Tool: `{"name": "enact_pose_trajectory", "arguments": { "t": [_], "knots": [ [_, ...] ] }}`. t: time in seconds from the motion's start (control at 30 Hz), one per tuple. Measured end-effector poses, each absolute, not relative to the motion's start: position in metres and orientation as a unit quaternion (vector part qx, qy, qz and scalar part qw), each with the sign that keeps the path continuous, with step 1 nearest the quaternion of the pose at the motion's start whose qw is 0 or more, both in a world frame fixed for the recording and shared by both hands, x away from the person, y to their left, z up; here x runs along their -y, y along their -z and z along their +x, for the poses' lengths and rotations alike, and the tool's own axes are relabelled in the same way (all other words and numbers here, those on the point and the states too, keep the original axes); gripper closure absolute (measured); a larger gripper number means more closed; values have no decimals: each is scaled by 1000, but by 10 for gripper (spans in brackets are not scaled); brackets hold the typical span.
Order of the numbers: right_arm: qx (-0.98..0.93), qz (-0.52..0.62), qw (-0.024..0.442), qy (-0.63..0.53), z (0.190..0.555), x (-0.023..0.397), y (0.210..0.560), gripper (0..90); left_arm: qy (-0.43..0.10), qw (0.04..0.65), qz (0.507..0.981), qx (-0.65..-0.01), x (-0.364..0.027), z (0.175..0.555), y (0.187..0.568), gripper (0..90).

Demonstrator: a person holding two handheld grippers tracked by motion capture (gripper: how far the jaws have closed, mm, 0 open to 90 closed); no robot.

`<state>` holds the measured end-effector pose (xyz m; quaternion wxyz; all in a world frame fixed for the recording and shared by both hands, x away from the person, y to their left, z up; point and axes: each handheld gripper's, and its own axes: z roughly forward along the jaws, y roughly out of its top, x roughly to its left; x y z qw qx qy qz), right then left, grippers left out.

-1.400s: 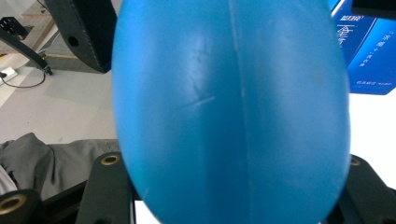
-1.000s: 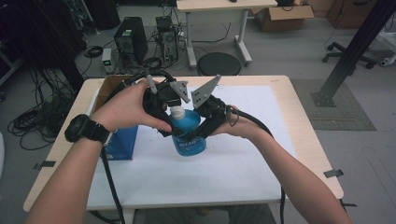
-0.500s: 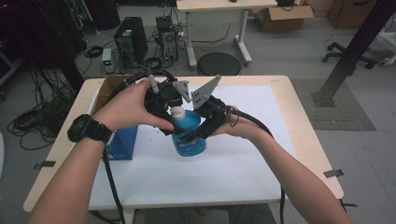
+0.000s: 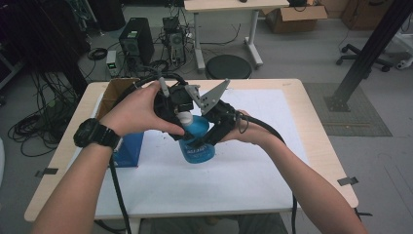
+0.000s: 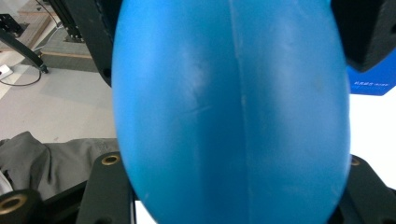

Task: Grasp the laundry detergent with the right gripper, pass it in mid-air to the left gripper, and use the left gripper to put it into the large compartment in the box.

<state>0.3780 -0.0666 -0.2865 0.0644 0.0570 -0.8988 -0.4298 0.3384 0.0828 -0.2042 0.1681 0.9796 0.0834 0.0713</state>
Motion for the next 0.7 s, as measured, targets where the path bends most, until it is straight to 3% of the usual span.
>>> {"name": "enact_pose_trajectory", "arguments": {
  "t": [0.37,0.7],
  "knots": [
    [903,50,59,423,379,68,287,427,-61,161,982,-83,-78,339,205,369],
    [904,47,57,422,379,69,287,426,-58,157,982,-92,-77,340,203,379]
  ]
}}
